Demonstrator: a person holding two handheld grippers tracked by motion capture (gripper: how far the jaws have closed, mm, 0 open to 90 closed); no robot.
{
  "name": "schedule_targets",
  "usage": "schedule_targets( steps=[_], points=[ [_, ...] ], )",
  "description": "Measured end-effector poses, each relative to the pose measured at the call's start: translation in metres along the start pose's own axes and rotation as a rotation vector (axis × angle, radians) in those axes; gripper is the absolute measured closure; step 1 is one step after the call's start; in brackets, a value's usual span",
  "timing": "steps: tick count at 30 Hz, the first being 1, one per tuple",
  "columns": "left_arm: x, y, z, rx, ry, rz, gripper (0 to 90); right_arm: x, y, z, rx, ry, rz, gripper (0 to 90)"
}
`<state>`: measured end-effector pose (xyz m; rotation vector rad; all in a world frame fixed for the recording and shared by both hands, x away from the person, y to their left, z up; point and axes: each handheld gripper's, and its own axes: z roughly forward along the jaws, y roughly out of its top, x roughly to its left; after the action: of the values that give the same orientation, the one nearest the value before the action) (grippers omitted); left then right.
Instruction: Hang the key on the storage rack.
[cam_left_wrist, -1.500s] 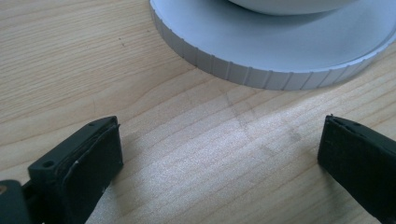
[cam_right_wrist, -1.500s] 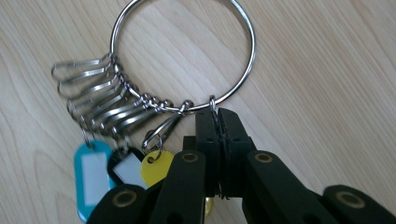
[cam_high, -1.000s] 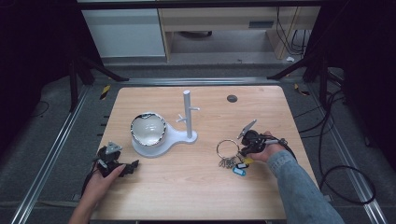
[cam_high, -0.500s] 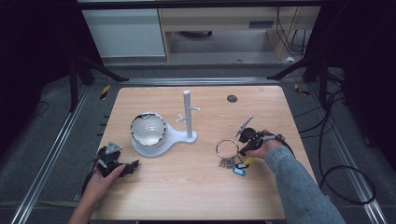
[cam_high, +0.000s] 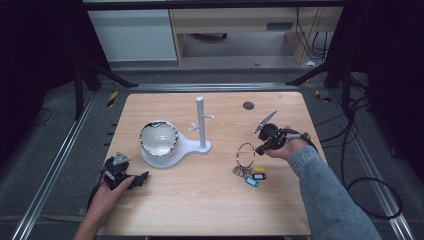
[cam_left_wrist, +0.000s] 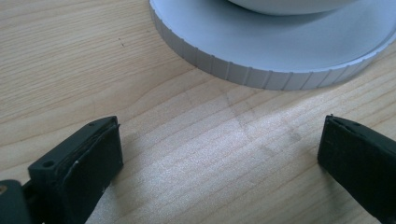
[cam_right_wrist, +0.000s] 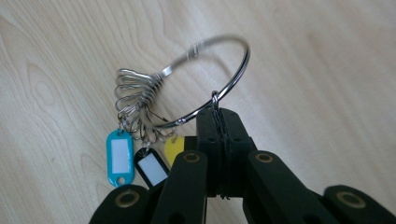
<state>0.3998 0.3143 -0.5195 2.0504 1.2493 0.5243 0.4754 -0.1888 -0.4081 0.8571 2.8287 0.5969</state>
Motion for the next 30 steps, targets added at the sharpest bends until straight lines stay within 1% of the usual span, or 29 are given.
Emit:
schedule_targets(
  steps=[3, 4, 7, 10, 17, 21, 24, 30],
  points=[
    [0.000, 0.000, 0.000, 0.000, 0.000, 0.000, 0.0, -0.001, 0.010, -0.012, -0.010, -0.008, -0.010, 88.6],
    [0.000, 0.000, 0.000, 0.000, 0.000, 0.000, 0.0, -0.001, 0.014, -0.017, -0.006, -0.021, -0.021, 88.7],
    [0.000, 0.000, 0.000, 0.000, 0.000, 0.000, 0.0, 0.000, 0.026, -0.027, -0.001, -0.040, -0.041, 88.6],
    [0.000, 0.000, 0.000, 0.000, 0.000, 0.000, 0.0, 0.000, 0.035, -0.038, -0.008, -0.057, -0.057, 88.7],
    [0.000, 0.000, 0.000, 0.000, 0.000, 0.002, 0.0, 0.000, 0.054, -0.054, -0.033, -0.075, -0.075, 88.6],
    [0.000, 0.000, 0.000, 0.000, 0.000, 0.001, 0.0, 0.003, 0.066, -0.063, -0.050, -0.082, -0.087, 88.7],
    [0.000, 0.000, 0.000, -0.001, 0.000, 0.000, 0.0, 0.005, 0.074, -0.068, -0.052, -0.091, -0.095, 88.6],
    [0.000, 0.000, 0.000, -0.001, 0.000, -0.003, 0.0, 0.010, 0.086, -0.079, -0.068, -0.106, -0.104, 88.6]
  ],
)
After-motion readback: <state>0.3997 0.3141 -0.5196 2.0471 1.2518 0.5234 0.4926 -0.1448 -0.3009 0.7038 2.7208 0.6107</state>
